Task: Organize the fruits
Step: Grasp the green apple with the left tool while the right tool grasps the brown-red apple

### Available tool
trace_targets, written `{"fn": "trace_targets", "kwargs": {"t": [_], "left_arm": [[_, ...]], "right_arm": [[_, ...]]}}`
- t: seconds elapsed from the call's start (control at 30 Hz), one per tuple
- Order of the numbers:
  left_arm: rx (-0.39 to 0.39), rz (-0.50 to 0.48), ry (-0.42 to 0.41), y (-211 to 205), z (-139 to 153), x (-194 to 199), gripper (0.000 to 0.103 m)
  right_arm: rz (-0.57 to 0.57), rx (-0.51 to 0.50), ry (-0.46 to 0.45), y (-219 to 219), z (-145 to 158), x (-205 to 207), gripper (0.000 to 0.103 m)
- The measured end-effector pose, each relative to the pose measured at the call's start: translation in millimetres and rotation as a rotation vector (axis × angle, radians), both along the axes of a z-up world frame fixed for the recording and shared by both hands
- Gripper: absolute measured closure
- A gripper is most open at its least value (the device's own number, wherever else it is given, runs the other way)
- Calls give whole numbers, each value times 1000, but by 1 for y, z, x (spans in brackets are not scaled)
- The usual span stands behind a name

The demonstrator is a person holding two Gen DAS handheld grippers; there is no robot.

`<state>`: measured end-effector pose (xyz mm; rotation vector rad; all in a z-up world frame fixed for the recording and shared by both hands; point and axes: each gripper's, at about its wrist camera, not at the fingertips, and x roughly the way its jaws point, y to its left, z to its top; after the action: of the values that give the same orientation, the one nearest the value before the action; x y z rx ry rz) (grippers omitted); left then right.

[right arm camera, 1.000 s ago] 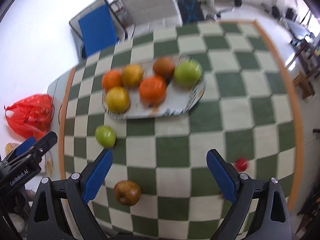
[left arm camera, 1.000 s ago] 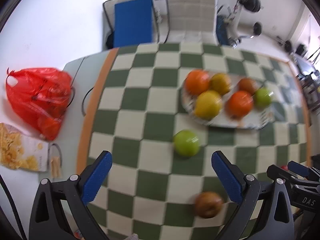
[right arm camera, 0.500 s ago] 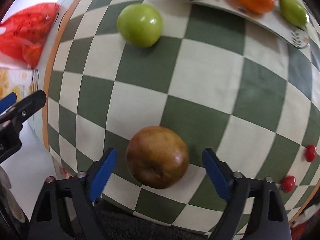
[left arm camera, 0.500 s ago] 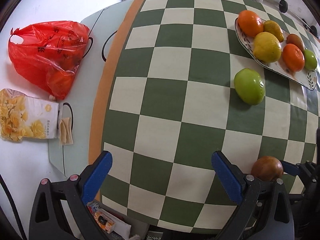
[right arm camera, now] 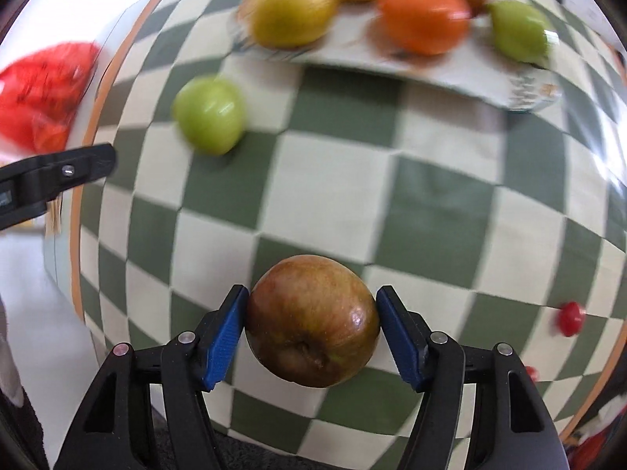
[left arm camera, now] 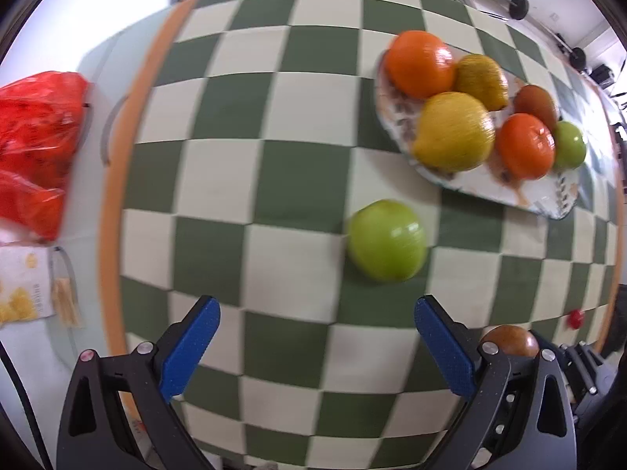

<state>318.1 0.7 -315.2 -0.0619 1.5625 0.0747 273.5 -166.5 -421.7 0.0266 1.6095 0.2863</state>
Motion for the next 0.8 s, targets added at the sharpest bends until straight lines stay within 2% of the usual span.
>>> {"fn": "trace_targets", "kwargs": {"t": [0.17, 0.3, 0.37, 0.4, 0.43, 0.5, 0.8], "left_arm": [[-82, -8, 77, -25, -28, 31, 1], [-94, -6, 132, -34, -52, 45, 1], [-98, -3, 127, -35, -58, 49, 12], [-92, -3, 120, -34, -60, 51, 30], [-79, -4, 114, -34, -60, 53, 42], [-64, -5, 84, -31, -57, 55, 50], [-84, -26, 32, -38, -46, 40, 50]], "right_arm": [[-97, -22, -11, -42, 4, 13, 33], [-165, -25, -4, -70, 2, 20, 33], [-193, -22, -3, -79, 2, 22, 33], [-201, -21, -3, -83, 2, 22, 33], [-210, -21, -3, -87, 2, 23, 33], [-221, -22, -6, -92, 2, 24, 33], [-245, -4, -23, -109, 4, 27, 33]]}}
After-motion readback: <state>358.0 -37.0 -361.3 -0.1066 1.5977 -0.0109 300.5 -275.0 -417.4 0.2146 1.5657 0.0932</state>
